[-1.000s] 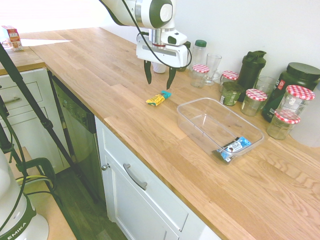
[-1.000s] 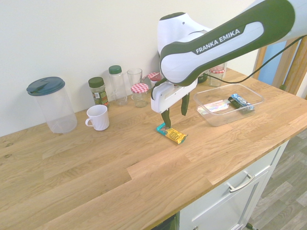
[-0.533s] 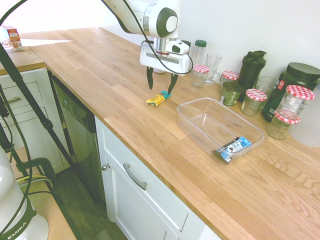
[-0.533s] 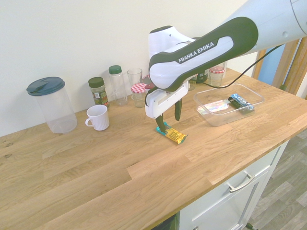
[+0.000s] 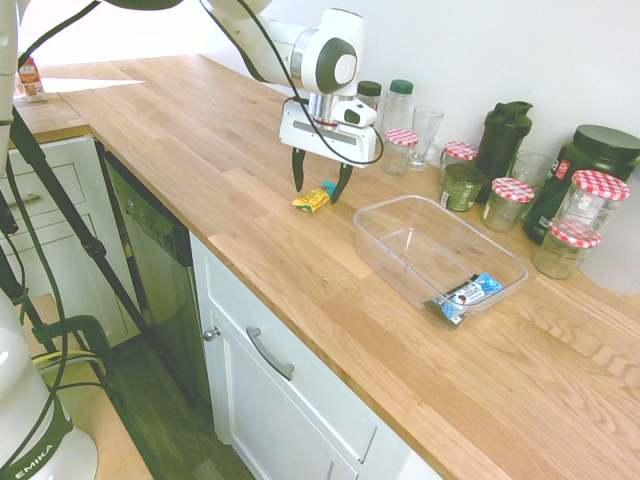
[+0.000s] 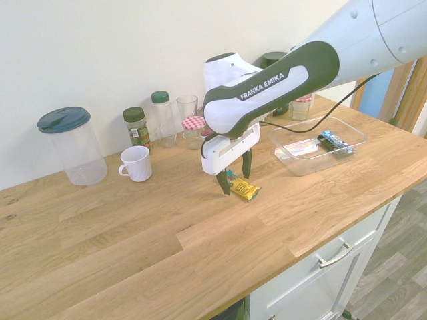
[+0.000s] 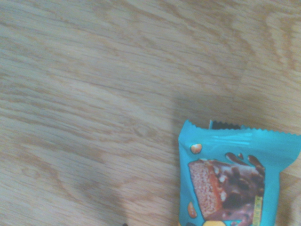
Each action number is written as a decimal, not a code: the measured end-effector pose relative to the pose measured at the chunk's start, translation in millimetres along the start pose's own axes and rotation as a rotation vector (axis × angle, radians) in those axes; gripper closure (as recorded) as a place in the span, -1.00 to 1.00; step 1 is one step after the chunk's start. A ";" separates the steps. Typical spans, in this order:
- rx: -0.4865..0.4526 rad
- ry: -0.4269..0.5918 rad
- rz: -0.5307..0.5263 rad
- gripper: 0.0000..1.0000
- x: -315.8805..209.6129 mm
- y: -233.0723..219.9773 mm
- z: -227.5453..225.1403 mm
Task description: Put the protein bar into the container
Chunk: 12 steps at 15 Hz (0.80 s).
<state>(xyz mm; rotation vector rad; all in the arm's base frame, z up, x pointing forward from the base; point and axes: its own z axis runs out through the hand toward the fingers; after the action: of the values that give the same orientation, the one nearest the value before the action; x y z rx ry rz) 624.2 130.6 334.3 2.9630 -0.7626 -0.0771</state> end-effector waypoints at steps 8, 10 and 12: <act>-0.002 0.001 0.005 1.00 2.1 1.3 1.0; -0.003 0.002 0.005 1.00 2.2 1.4 1.0; -0.004 0.003 0.009 1.00 3.7 3.0 1.0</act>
<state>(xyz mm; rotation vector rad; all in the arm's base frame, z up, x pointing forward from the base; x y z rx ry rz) 625.9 126.1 333.5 2.9550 -0.7743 -0.0736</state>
